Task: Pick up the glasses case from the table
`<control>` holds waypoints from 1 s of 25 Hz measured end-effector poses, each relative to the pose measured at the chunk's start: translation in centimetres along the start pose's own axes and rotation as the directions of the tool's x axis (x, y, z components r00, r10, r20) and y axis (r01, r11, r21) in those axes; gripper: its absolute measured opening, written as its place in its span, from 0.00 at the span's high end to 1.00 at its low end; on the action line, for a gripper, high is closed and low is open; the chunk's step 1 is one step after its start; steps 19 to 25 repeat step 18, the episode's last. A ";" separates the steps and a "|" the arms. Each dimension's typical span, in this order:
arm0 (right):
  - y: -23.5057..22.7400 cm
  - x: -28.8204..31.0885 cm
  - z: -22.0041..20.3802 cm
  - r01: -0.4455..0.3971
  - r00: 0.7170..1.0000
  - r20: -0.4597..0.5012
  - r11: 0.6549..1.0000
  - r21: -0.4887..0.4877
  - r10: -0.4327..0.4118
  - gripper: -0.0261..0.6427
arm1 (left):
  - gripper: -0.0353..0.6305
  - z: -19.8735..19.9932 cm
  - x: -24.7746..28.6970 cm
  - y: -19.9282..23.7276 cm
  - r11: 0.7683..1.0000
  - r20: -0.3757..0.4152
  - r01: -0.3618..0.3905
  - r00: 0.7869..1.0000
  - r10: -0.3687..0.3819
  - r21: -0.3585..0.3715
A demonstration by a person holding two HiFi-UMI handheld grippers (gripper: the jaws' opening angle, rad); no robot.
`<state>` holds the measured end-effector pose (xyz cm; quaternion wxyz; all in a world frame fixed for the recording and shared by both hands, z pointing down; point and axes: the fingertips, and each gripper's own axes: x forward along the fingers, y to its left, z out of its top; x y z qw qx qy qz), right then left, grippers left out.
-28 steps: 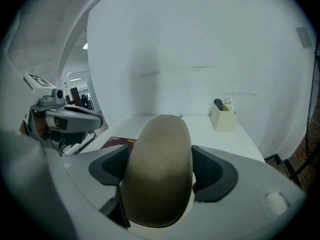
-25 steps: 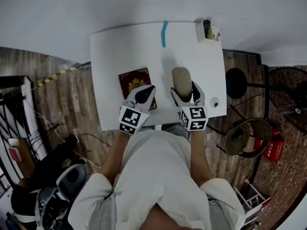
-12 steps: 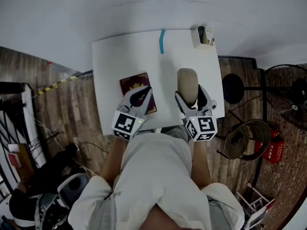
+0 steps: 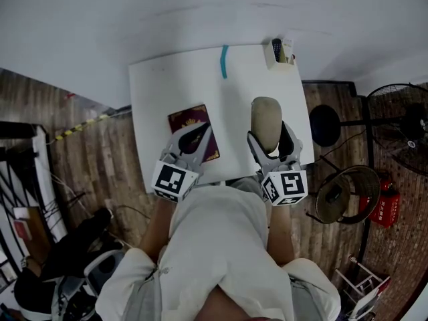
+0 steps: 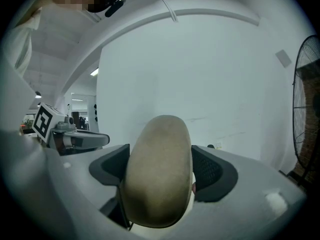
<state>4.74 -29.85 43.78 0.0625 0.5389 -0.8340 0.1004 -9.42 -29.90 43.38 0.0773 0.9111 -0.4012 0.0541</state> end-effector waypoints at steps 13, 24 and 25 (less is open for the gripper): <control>0.1 -0.4 -0.1 0.000 1.000 -0.006 1.000 -0.021 0.000 0.38 | 0.92 0.1 -0.1 -0.8 1.000 -0.001 0.012 1.000 -0.012 0.003; 0.0 -0.5 -0.4 -0.003 1.000 -0.010 1.000 -0.021 0.003 0.38 | 0.92 -0.2 0.0 -1.0 1.000 -0.007 0.010 1.000 -0.010 0.000; 0.0 -0.5 -0.4 -0.003 1.000 -0.010 1.000 -0.021 0.003 0.38 | 0.92 -0.2 0.0 -1.0 1.000 -0.007 0.010 1.000 -0.010 0.000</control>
